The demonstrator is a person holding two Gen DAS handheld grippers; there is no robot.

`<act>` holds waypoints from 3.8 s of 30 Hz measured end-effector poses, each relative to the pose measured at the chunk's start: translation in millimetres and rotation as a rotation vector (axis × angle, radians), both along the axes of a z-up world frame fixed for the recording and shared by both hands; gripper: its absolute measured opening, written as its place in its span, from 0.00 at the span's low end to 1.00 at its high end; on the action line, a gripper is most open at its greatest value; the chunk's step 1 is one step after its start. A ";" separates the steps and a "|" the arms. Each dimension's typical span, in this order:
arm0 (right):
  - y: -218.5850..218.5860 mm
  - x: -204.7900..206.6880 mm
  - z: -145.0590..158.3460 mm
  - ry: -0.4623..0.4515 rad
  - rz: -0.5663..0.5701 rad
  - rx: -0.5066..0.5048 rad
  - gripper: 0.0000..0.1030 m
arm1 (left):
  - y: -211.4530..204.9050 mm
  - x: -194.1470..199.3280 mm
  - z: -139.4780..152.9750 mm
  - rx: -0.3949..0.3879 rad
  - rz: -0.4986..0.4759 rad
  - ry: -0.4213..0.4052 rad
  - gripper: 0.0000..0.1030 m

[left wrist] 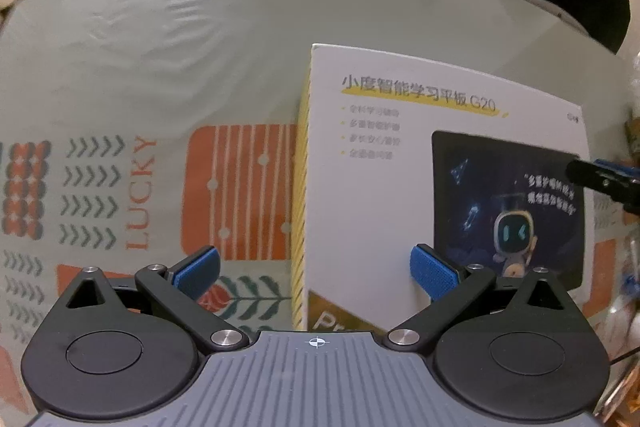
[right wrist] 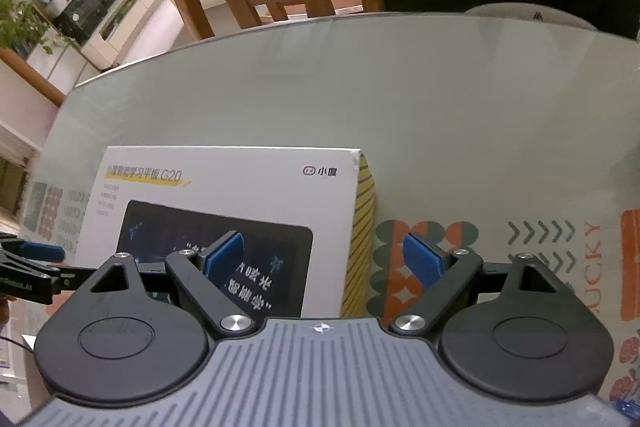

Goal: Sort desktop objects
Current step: 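Close the left and right tools on opposite sides of the tablet box, then lift the tablet box with both tools and carry it toward the white box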

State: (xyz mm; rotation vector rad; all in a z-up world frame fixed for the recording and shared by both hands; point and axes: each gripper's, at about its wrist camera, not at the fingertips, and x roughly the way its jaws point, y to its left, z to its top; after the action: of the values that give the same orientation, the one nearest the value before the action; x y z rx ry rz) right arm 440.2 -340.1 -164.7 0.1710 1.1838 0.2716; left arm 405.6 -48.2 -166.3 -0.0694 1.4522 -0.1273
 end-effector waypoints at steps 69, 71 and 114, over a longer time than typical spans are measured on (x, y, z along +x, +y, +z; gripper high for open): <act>50.0 -36.2 70.3 -0.097 -0.033 -0.018 1.00 | -1.4 -45.6 67.6 -0.173 0.043 -0.121 0.96; 55.0 -45.0 78.7 -0.109 -0.025 -0.016 1.00 | 4.6 -56.4 74.9 -0.172 0.048 -0.131 0.95; 239.5 -350.2 126.7 -0.213 0.032 -0.116 1.00 | 187.5 -326.6 104.3 -0.167 0.101 -0.119 0.94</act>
State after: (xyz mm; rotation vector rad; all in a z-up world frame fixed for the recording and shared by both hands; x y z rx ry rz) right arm 90.0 -100.6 -38.0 0.0207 0.9883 0.2428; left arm 79.0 139.3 -62.1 -0.2671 1.3141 -0.1667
